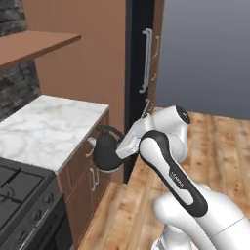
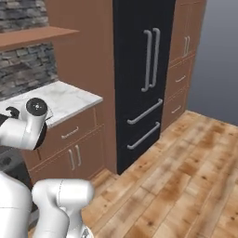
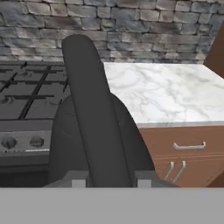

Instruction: The kettle is done boiling. Turn off the stove, then wait for 300 timesteps before moving the kettle to the dining table.

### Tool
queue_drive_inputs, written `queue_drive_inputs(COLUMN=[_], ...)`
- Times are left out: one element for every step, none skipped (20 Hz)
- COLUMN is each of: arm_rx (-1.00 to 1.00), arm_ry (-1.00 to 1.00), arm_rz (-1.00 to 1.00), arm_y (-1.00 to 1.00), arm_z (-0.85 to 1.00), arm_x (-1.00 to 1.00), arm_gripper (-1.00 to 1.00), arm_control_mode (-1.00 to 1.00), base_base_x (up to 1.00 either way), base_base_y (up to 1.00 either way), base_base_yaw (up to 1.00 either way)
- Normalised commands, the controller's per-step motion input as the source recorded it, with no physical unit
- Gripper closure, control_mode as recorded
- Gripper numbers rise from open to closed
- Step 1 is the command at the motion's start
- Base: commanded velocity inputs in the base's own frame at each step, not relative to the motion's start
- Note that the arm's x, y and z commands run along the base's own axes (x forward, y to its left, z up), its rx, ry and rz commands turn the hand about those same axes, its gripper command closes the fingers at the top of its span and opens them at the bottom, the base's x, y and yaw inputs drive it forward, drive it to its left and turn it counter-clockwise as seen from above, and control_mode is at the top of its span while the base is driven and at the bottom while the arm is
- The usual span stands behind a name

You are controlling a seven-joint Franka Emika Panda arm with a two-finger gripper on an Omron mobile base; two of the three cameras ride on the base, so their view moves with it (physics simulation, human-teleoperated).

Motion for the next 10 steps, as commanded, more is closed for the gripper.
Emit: queue_drive_inputs(arm_rx=[0.00,0.00,0.00,0.00,0.00,0.00,0.00,0.00,0.00,0.00], arm_ry=[0.00,0.00,0.00,0.00,0.00,0.00,0.00,0.00,0.00,0.00], arm_rz=[0.00,0.00,0.00,0.00,0.00,0.00,0.00,0.00,0.00,0.00], arm_y=[0.00,0.00,0.00,0.00,0.00,0.00,0.00,0.00,0.00,0.00], arm_z=[0.00,0.00,0.00,0.00,0.00,0.00,0.00,0.00,0.00,0.00], arm_x=[0.00,0.00,0.00,0.00,0.00,0.00,0.00,0.00,0.00,0.00], arm_gripper=[1.00,1.00,1.00,1.00,1.00,1.00,1.00,1.00,1.00,1.00], arm_control_mode=[1.00,1.00,1.00,1.00,1.00,1.00,1.00,1.00,1.00,1.00], base_base_x=[0.04,0.03,0.00,0.02,0.00,0.04,0.00,0.00,0.00,0.00], base_base_y=[0.22,0.22,0.14,0.19,0.13,0.20,0.16,0.17,0.13,0.17], base_base_yaw=[-0.49,-0.49,-0.48,-0.48,-0.47,-0.48,-0.47,-0.47,-0.46,-0.46])
